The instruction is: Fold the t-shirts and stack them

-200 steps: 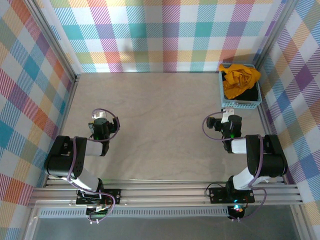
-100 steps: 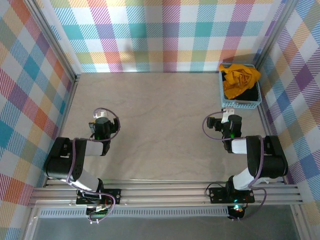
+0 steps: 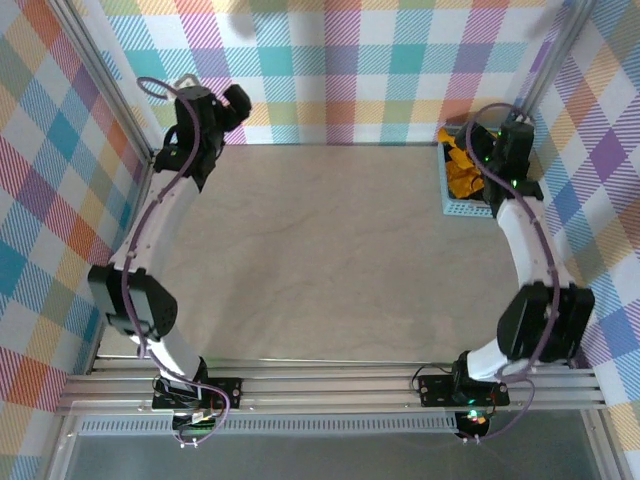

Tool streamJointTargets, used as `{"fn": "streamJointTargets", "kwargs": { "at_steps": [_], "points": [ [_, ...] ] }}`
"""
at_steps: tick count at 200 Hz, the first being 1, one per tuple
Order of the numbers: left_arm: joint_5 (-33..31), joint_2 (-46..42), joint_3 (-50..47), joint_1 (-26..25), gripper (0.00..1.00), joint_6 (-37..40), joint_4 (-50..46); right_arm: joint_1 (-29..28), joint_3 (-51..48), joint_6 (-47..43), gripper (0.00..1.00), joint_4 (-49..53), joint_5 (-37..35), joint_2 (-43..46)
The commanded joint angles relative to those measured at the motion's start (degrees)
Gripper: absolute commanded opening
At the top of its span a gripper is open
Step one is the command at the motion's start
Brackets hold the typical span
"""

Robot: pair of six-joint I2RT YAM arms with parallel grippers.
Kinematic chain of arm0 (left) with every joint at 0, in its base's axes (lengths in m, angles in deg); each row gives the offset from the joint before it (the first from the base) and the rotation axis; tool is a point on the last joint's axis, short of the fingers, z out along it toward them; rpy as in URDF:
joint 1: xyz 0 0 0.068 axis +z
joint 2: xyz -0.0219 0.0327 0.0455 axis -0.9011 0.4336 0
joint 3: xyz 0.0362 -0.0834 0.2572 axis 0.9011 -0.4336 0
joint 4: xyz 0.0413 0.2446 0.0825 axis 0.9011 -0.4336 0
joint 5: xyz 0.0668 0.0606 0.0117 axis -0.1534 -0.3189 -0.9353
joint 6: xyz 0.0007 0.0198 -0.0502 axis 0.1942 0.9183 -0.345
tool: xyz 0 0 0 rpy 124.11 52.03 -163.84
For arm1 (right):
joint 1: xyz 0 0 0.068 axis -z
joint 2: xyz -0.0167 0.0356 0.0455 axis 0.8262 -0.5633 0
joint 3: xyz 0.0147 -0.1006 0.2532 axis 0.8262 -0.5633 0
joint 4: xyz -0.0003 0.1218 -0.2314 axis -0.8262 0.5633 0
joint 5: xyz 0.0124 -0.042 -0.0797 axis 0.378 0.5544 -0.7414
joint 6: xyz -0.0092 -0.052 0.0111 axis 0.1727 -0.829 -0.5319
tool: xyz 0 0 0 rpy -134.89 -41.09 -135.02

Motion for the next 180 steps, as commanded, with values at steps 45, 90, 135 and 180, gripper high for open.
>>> {"fn": "streamJointTargets", "kwargs": {
  "at_steps": [45,90,135,180],
  "points": [
    [25.87,9.81,11.43,-12.27,0.95,-3.32,-10.11,7.73,27.01,16.32,0.93,17.45,7.47,-31.61],
    [25.81,6.28,7.72,-15.41,0.93,-2.59,-12.9,8.23,41.38,18.7,0.78,22.77,11.89,-44.99],
    [23.45,2.06,2.97,-15.43,0.89,-1.55,-13.9,7.51,37.18,19.37,0.15,12.52,12.23,-42.6],
    [23.05,2.11,1.46,-15.46,0.88,-2.18,-13.4,1.88,23.9,13.35,0.0,0.89,5.03,-25.98]
  ]
}}
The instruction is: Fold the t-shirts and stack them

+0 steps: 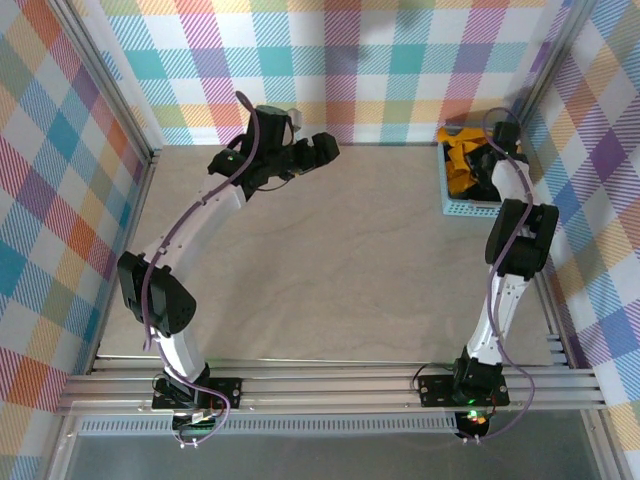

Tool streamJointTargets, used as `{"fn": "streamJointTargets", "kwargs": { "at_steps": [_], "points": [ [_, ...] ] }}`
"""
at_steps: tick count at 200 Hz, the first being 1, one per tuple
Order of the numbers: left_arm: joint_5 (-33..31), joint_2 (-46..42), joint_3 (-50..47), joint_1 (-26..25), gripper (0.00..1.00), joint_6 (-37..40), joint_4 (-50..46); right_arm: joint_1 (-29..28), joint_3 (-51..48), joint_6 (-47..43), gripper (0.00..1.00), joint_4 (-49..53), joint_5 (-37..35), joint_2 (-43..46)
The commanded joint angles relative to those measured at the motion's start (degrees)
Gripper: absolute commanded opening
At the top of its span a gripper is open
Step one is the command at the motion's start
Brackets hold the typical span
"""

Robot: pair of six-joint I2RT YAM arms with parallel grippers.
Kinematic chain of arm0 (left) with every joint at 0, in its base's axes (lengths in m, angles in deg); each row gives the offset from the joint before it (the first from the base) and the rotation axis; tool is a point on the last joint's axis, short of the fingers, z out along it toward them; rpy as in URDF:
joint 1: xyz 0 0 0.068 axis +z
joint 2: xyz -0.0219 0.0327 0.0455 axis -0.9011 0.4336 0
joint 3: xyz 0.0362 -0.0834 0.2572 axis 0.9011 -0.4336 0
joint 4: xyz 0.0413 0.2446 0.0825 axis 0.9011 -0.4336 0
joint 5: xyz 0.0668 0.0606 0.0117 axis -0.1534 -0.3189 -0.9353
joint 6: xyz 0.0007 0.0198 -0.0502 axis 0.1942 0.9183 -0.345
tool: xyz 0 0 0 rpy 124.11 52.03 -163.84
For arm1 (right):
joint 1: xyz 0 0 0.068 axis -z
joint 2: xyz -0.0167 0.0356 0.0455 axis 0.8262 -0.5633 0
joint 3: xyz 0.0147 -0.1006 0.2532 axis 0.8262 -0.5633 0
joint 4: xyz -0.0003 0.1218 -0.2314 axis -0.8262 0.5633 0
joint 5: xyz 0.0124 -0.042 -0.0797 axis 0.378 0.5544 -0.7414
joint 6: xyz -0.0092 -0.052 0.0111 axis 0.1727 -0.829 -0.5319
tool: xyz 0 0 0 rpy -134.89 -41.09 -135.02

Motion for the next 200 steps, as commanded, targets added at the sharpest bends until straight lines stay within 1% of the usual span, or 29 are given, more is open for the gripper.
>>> {"fn": "streamJointTargets", "kwargs": {
  "at_steps": [1,18,34,54,84,104,126,156,169,180,200],
  "points": [
    [-0.97,-0.94,-1.25,0.1,0.88,0.17,-0.52,-4.53,-3.63,-3.92,0.0,-8.72,-3.38,12.27],
    [-0.77,-0.12,-1.16,0.11,0.88,-0.62,0.08,-7.45,-6.06,-6.06,0.0,-9.47,-6.98,17.73],
    [-0.53,0.76,-0.84,0.07,0.88,-1.21,0.49,-9.87,-6.16,-8.51,0.0,-10.37,-8.73,21.15],
    [-1.46,1.66,-0.12,0.1,0.87,-1.76,-0.02,-12.31,-3.01,-11.82,0.0,-10.37,-8.31,23.37],
    [-5.57,2.0,1.17,0.13,0.86,-2.02,-3.55,-16.32,2.78,-16.92,0.0,-13.24,-5.34,25.95],
    [-10.48,2.11,2.74,0.16,0.86,-1.8,-8.42,-20.75,9.12,-20.3,0.0,-12.76,-3.69,26.01],
    [-15.17,0.98,2.81,0.25,0.86,-1.68,-11.47,-27.82,15.91,-24.12,0.0,-11.68,-3.04,24.73],
    [-25.31,-1.06,3.32,0.46,0.88,-2.83,-17.52,-38.03,23.06,-28.3,0.0,-11.28,-2.7,20.66],
    [-30.1,-2.34,3.21,0.45,0.9,-3.56,-20.25,-41.03,26.28,-28.02,0.0,-8.72,-2.05,17.48],
    [-34.02,-3.58,3.08,0.53,0.92,-4.25,-22.62,-42.83,26.75,-26.23,0.0,-7.09,0.57,15.18],
    [-44.32,-6.33,2.52,0.52,0.93,-7.39,-27.52,-45.61,24.58,-24.63,0.0,-5.22,6.4,10.79]
  ]
}}
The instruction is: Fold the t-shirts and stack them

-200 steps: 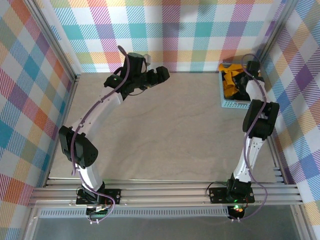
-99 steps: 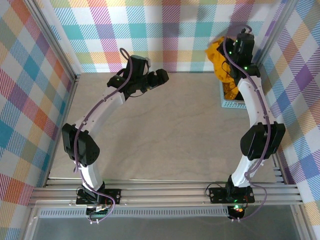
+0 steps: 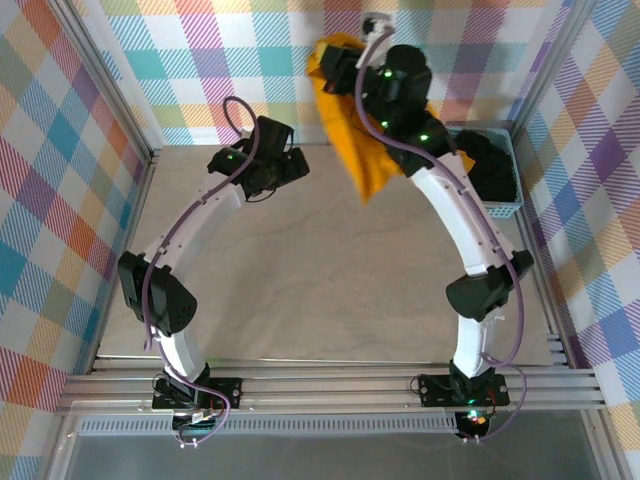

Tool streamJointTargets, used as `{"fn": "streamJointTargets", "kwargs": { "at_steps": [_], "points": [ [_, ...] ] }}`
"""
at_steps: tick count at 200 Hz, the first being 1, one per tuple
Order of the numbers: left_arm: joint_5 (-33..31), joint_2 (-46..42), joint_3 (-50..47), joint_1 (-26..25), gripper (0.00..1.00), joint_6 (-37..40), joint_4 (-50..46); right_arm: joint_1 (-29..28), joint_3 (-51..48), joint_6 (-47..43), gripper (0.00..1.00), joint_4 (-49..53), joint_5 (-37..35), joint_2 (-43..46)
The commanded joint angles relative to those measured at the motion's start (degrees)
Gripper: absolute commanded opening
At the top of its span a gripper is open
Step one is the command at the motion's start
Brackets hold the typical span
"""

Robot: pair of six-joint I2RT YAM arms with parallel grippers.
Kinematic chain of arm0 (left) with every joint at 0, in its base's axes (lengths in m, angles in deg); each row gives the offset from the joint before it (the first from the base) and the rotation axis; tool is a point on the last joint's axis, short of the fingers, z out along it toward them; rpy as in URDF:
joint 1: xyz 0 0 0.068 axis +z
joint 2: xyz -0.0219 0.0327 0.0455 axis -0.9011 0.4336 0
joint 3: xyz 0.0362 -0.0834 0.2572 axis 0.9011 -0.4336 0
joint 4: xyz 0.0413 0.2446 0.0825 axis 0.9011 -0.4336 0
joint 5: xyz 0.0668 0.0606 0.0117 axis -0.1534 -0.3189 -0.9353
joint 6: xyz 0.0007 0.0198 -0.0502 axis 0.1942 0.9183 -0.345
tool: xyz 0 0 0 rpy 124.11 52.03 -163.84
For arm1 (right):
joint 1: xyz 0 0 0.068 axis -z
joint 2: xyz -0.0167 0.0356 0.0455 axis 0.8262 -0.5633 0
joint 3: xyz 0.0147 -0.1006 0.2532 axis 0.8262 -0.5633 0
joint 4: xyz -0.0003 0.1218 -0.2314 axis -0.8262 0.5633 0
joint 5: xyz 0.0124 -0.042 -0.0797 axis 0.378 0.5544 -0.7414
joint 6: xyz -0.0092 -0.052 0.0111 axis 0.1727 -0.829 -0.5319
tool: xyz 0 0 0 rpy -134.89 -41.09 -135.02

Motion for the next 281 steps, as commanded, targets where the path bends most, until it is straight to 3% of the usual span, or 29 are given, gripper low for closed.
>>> {"fn": "streamJointTargets", "kwargs": {
  "at_steps": [1,15,39,55,75,91,133,153,170,227,281],
  "points": [
    [-15.7,-6.23,1.05,0.43,0.93,-3.88,-8.69,-1.77,-1.76,0.51,0.0,3.87,6.86,-6.77],
    [-20.83,-9.21,-1.04,0.42,0.93,-4.57,-9.64,-3.24,-3.03,2.44,0.0,6.1,12.12,-10.38],
    [-24.49,-13.94,-5.76,0.65,0.94,-4.97,-9.63,-4.29,-2.98,3.86,0.45,13.04,17.71,-15.2],
    [-23.79,-15.0,-7.9,1.31,0.94,-5.75,-11.27,-4.09,-7.24,3.75,0.61,13.21,17.41,-13.85],
    [-22.12,-15.15,-10.41,2.02,0.93,-6.05,-13.37,-2.82,-15.01,3.83,0.7,10.97,14.86,-9.76],
    [-19.64,-15.38,-13.6,4.06,0.91,-6.9,-14.06,-0.68,-22.87,5.85,0.71,8.98,12.15,-6.06],
    [1.75,-11.28,-21.86,15.05,0.79,-7.7,-10.07,8.28,-41.67,10.43,0.64,10.11,6.12,2.39],
    [11.71,-5.86,-21.57,15.66,0.77,-4.93,-4.3,13.26,-48.58,12.95,0.6,11.98,4.97,4.71],
    [16.5,-0.69,-18.95,13.8,0.8,-5.73,-1.44,16.97,-53.48,14.4,0.59,11.82,5.44,5.5],
    [18.87,15.23,-1.4,7.06,0.85,-14.27,-3.79,21.28,-52.17,15.57,0.57,14.49,6.4,-0.76],
    [19.28,27.01,11.21,3.59,0.74,-14.76,-10.33,21.98,-47.77,19.73,0.56,16.57,5.88,-6.59]
  ]
}}
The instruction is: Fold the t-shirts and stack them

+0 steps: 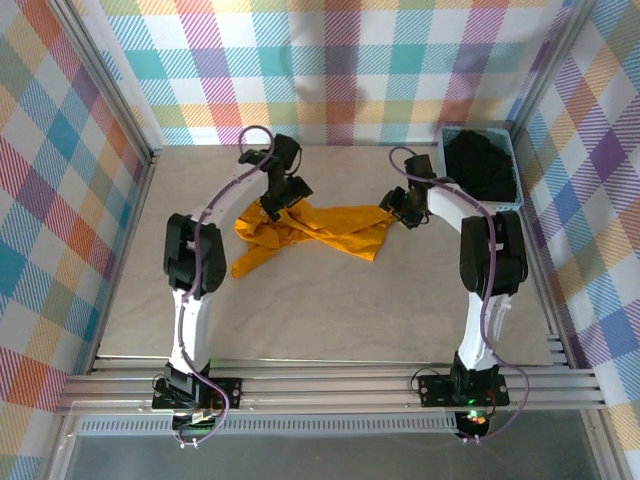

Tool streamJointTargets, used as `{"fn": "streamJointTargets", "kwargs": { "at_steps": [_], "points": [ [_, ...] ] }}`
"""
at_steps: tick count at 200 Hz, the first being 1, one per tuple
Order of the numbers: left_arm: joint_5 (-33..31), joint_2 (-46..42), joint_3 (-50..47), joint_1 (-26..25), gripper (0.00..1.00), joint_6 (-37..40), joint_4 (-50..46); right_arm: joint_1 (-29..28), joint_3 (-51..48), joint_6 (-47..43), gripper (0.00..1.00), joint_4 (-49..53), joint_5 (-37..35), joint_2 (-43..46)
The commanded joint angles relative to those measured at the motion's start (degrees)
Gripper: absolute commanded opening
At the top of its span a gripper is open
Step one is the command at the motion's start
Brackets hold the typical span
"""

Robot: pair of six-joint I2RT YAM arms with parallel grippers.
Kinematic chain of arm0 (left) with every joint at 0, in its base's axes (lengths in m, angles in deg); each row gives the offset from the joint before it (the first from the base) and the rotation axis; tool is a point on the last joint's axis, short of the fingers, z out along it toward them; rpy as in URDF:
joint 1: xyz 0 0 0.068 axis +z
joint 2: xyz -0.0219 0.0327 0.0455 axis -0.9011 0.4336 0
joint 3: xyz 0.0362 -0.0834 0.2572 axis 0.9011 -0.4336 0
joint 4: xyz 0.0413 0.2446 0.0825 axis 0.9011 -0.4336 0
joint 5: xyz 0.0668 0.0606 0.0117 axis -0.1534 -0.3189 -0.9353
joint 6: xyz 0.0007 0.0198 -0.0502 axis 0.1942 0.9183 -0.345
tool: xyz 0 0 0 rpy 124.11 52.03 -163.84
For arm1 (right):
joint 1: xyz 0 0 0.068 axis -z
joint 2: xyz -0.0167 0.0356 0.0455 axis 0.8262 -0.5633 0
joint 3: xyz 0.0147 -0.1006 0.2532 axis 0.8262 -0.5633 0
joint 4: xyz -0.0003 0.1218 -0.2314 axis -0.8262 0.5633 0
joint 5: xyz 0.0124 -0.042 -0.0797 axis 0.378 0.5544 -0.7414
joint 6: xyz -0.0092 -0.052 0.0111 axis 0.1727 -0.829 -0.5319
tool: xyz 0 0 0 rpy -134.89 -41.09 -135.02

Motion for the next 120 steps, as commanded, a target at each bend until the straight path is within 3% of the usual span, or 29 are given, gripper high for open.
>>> {"fn": "streamJointTargets", "kwargs": {
  "at_steps": [1,38,95,120],
  "points": [
    [1.0,4.08,4.5,-0.99,0.74,-0.57,-5.54,0.47,2.83,2.58,0.57,1.82,0.06,-1.68],
    [1.02,6.33,5.14,-2.47,0.66,-0.1,-1.99,0.65,5.71,2.97,0.56,2.77,-0.46,-4.79],
    [0.84,9.91,5.62,-3.22,0.58,2.87,0.32,1.26,9.71,3.47,0.46,2.44,-0.94,-9.05],
    [1.43,11.01,6.45,-3.39,0.41,3.17,0.76,1.35,11.72,3.49,0.36,2.83,-1.72,-10.91]
  ]
}}
